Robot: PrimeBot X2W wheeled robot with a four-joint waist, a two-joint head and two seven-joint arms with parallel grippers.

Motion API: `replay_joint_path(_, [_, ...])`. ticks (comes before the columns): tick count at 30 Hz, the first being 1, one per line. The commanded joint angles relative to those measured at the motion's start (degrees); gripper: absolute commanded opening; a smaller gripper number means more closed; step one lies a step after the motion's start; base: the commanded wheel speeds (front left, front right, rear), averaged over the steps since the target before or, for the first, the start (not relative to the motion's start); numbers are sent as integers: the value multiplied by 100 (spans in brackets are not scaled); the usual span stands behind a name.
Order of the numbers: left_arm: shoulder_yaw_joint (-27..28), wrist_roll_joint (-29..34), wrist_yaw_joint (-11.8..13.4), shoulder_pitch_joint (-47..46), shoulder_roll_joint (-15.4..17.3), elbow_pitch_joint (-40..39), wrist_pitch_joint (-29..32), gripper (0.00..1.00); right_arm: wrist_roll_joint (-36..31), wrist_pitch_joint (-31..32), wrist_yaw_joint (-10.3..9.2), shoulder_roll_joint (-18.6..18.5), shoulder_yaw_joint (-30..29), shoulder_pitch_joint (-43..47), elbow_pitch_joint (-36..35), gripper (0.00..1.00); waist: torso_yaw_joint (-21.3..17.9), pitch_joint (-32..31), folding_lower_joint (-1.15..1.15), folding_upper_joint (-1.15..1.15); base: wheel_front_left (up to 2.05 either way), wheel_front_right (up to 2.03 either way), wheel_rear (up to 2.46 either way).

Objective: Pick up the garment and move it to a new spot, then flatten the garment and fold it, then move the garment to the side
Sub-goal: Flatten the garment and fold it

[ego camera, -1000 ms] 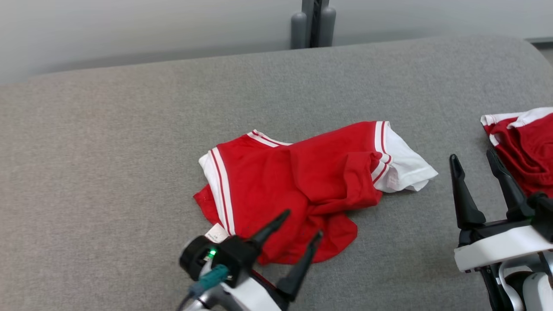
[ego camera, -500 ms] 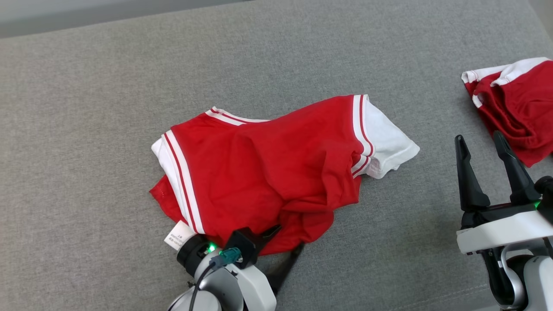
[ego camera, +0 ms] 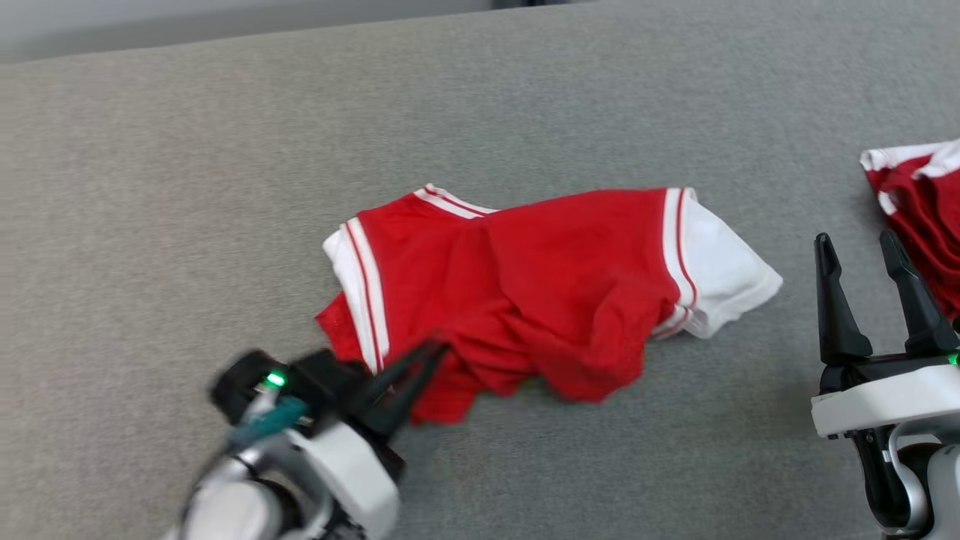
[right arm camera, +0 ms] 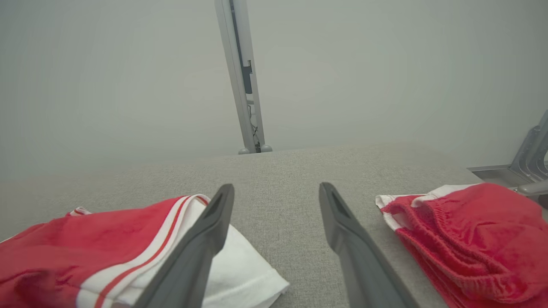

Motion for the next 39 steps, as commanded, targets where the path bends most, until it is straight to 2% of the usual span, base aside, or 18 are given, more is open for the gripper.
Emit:
replay_joint_path(1, [264, -85, 102, 35, 229, -409, 80, 0, 33, 39, -2, -46, -18, -22, -22, 100, 189, -102, 0, 0, 0, 0, 0])
replay_joint_path(7, [1162, -98, 488, -128, 977, -1398, 397, 0, 56, 131, -2, -70, 32, -99, -46, 100, 374, -142, 0, 0, 0, 0, 0])
replay_joint_path(8, [1162, -98, 488, -128, 977, -1398, 397, 0, 56, 131, -2, -70, 32, -99, -46, 100, 374, -142, 0, 0, 0, 0, 0])
replay_joint_path(12, [1579, 5, 663, -206, 1384, -1595, 545, 0, 82, 149, -2, -77, 71, -130, -54, 100, 384, -120, 0, 0, 0, 0, 0])
replay_joint_path(15, [1760, -60, 783, -42, 1477, -1401, 566, 0, 108, 149, -2, -59, 109, -150, -47, 100, 312, -90, 0, 0, 0, 0, 0])
replay_joint_path(16, [1775, -85, 794, 51, 1492, -1271, 571, 0, 111, 144, -2, -47, 124, -149, -34, 100, 275, -81, 0, 0, 0, 0, 0])
replay_joint_path(22, [1807, -473, 951, 591, 1043, -234, 97, 0, 148, 101, -2, -23, 102, -60, 62, 100, 142, -71, 0, 0, 0, 0, 0])
replay_joint_path(26, [1876, -839, 873, 802, 671, 393, -304, 0, 171, 116, -2, -35, 63, -30, 87, 100, 139, -78, 0, 0, 0, 0, 0])
replay_joint_path(27, [1896, -907, 833, 833, 596, 508, -392, 12, 171, 123, -2, -36, 54, -27, 81, 100, 147, -82, 0, 0, 0, 0, 0])
replay_joint_path(28, [1906, -957, 816, 868, 546, 605, -471, 38, 173, 132, -2, -39, 41, -23, 81, 100, 158, -93, 0, 0, 0, 0, 0])
replay_joint_path(29, [1942, -1048, 814, 882, 456, 674, -564, 56, 171, 139, -2, -45, 24, -19, 79, 100, 173, -107, 0, 0, 0, 0, 0])
replay_joint_path(30, [2005, -1115, 812, 867, 377, 718, -683, 89, 160, 144, -2, -54, 9, -19, 71, 100, 191, -124, 0, 0, 0, 0, 0])
replay_joint_path(31, [2053, -1138, 838, 866, 329, 757, -788, 100, 154, 144, -2, -52, -1, -18, 64, 100, 208, -150, 0, 0, 0, 0, 0])
replay_joint_path(34, [2265, -1303, 968, 932, 92, 795, -1142, 100, 106, 137, -2, -51, -19, 7, 21, 100, 251, -259, 0, 0, 0, 0, 0])
replay_joint_path(39, [2577, -1317, 1190, 972, -92, 664, -1712, 100, 24, 102, -2, -62, -54, 58, -64, 100, 317, -465, 0, 0, 0, 0, 0])
